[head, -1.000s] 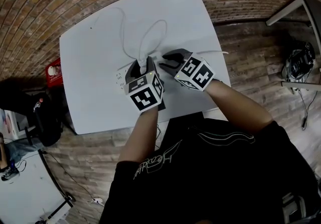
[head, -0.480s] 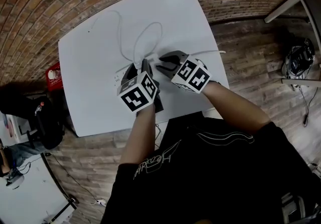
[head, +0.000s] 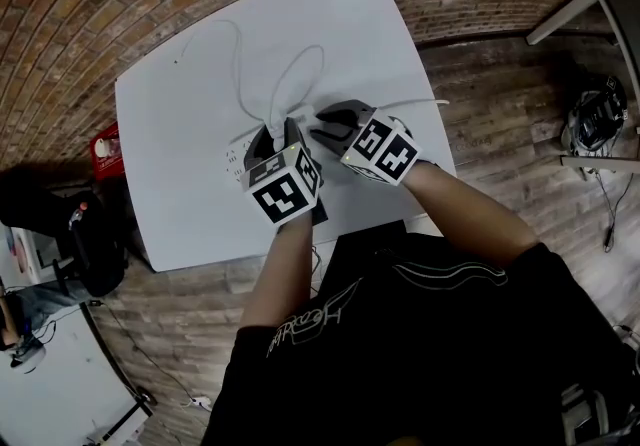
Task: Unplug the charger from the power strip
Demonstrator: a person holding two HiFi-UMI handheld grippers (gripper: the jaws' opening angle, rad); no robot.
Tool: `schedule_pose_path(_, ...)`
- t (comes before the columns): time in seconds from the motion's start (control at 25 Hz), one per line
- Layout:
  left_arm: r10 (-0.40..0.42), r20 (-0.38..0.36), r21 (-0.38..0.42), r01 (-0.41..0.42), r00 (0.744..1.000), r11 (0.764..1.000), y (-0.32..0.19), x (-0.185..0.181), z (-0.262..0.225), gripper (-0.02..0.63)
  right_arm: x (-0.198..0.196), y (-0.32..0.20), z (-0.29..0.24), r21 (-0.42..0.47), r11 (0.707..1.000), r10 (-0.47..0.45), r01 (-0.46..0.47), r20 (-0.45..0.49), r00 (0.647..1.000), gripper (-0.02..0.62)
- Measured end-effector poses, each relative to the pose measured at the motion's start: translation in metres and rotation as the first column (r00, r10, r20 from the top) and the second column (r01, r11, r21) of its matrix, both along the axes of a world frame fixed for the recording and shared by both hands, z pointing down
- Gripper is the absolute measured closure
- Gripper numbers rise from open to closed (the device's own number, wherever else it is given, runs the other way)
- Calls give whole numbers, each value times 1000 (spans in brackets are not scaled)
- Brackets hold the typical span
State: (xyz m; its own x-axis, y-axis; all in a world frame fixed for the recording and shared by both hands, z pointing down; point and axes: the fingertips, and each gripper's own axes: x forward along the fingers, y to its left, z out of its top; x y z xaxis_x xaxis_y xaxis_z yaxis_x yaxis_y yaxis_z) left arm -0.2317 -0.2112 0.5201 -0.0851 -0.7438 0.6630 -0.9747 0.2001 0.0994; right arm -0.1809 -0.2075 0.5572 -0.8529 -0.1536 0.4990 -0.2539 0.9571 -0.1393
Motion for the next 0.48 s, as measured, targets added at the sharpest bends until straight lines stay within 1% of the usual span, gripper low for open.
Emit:
schedule_pose_path(0.12,19,-59,-5,-19,998,1000,2,-2,1,460,-1,2,0,1,1000,-16,16,-1,1000,503)
schedule_pose_path(0.28,37,-89,-6,-38,995,999,5,-4,2,459,-2,7,0,13,999,-45,45,-4,999,502)
schedule_pose_path(0.36,35,-81,-9,-36,996,999,5,-4,2,459,-2,7,1,17,999,-44,44,-4,999,502)
schedule_pose_path(0.48,44,-23,-6,-44,999,999,4,-2,2,460,-3,7,1,12,999,-35,35,-5,999,502)
